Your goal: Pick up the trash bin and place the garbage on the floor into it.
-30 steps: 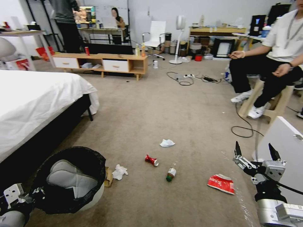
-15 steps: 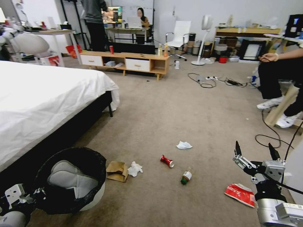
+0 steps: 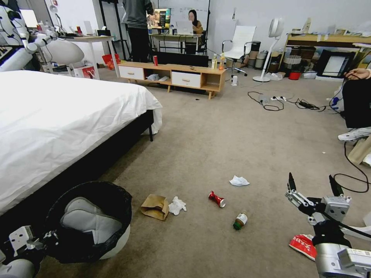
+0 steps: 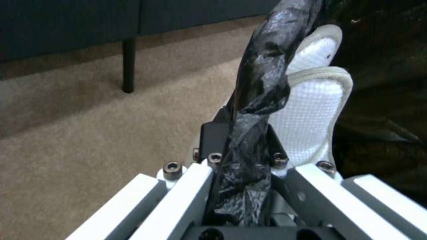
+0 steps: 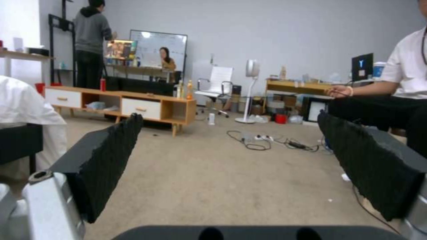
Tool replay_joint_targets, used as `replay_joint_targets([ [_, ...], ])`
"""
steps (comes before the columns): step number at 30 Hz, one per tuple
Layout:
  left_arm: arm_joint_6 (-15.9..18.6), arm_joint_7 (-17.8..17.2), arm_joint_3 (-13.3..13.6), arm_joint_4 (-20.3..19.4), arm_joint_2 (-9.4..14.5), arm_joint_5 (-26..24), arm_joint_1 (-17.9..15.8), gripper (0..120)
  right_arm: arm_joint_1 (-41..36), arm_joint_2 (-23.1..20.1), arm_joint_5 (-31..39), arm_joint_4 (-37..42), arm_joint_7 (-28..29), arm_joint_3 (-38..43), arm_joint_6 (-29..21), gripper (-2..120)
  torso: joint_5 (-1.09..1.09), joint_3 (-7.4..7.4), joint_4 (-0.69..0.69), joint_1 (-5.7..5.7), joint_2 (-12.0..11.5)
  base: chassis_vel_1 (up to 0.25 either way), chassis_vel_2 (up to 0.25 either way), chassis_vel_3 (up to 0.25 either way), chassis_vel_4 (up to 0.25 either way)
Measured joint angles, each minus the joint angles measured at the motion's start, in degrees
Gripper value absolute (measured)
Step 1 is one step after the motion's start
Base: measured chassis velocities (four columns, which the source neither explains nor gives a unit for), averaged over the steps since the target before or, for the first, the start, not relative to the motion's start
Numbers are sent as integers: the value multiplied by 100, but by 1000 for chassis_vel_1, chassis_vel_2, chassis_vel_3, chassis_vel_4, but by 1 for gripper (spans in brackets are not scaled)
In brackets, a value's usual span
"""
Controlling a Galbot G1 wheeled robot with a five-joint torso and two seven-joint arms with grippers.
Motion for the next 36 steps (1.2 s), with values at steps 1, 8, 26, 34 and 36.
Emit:
replay_joint_targets([
  [1,0,6,8,4,-2,19,2,2,0,2,0,-3,0,-6,0,100,0,0,1,0,0,0,0,0,0],
  [8,0,25,50,27,-11,81,-4,2,8,-3,-7,-21,0,4,7,100,0,0,1,0,0,0,0,0,0],
  [26,0,49,84,28,-20,171,6,2,-8,0,-6,-41,-174,60,52,100,0,0,1,0,0,0,0,0,0],
  [34,0,76,99,14,-53,217,10,2,-43,0,-16,-80,-258,115,182,100,0,0,1,-1,0,0,0,0,0],
  [36,0,82,100,7,-60,225,11,2,-46,0,-17,-80,-259,114,186,100,0,0,0,-1,0,-41,58,53,-49],
])
